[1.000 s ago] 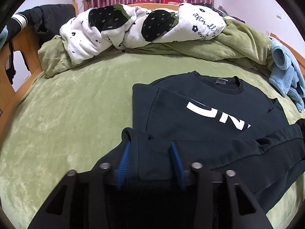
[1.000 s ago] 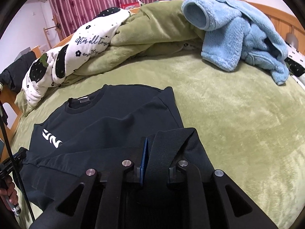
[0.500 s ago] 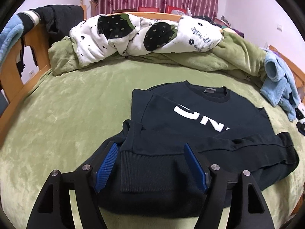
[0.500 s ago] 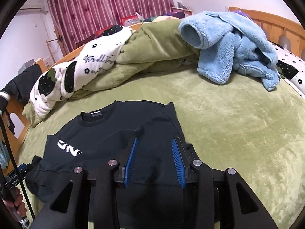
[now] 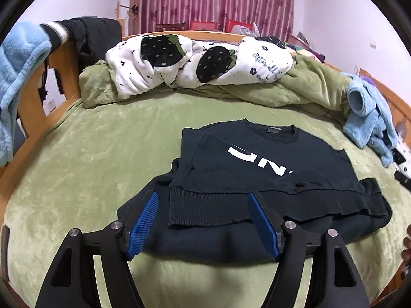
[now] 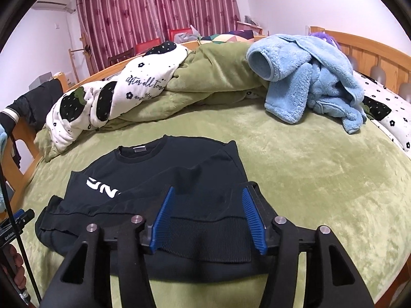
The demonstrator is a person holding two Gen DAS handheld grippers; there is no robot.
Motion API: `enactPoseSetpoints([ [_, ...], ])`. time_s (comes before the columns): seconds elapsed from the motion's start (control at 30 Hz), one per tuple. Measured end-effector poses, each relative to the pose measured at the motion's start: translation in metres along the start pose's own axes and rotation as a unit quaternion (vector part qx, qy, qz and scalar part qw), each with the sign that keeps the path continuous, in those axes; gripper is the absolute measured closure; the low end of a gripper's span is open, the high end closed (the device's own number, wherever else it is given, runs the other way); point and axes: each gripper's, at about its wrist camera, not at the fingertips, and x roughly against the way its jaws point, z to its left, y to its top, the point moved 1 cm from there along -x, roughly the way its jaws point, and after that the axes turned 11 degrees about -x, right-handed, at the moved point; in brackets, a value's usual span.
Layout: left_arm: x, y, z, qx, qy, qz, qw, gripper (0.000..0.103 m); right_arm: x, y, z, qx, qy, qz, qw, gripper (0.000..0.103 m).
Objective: Fold small clothes
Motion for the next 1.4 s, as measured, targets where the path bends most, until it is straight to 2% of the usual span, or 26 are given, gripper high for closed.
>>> enactPoseSetpoints([
  [0.17, 0.009, -0.008, 0.002, 0.013, -0.001, 0.009, 0.9999, 0.033, 0.003, -0.005, 0.0, 0.013, -0.028, 0.0, 1.0, 0.047],
  [0.2, 0.013, -0.01, 0.002, 0.012, -0.003, 0.007, 0.9999, 0.033, 0.003, -0.005, 0.0, 0.014, -0.025, 0.005, 1.0, 0.041],
  [0.33, 0.025, -0.015, 0.002, 0.018, -0.01, -0.007, 0.9998, 0.026, 0.007, -0.008, 0.001, 0.029, -0.034, 0.006, 0.999, 0.033],
  [0.4, 0.028, -0.017, 0.002, 0.017, -0.008, -0.01, 0.9998, 0.026, 0.011, -0.009, 0.002, 0.034, -0.033, 0.002, 0.999, 0.019],
  [0.47, 0.031, -0.018, 0.0, 0.013, 0.0, -0.013, 0.9998, 0.026, 0.013, -0.01, 0.002, 0.035, -0.026, 0.006, 0.999, 0.015],
  [0.67, 0.036, -0.021, 0.001, 0.015, -0.014, -0.012, 0.9997, 0.026, 0.024, -0.025, 0.001, 0.031, -0.034, 0.009, 0.999, 0.015],
  [0.77, 0.04, -0.023, 0.002, 0.017, -0.014, -0.016, 0.9996, 0.026, 0.031, -0.032, 0.003, 0.026, -0.012, 0.007, 1.0, 0.015],
  [1.1, 0.042, -0.027, 0.011, 0.034, -0.006, -0.02, 0.9992, 0.026, 0.037, -0.048, 0.029, 0.099, -0.036, -0.025, 0.994, 0.015],
  [1.17, 0.042, -0.029, 0.014, 0.045, 0.006, -0.027, 0.9986, 0.022, 0.037, -0.052, 0.035, 0.114, -0.039, -0.028, 0.992, 0.014],
  [1.23, 0.043, -0.032, 0.016, 0.052, 0.01, -0.033, 0.9981, 0.021, 0.035, -0.056, 0.039, 0.117, -0.038, -0.024, 0.992, 0.014],
  [1.4, 0.038, -0.033, 0.015, 0.046, 0.005, -0.021, 0.9987, 0.021, 0.024, -0.061, 0.042, 0.115, -0.021, -0.001, 0.993, 0.014],
])
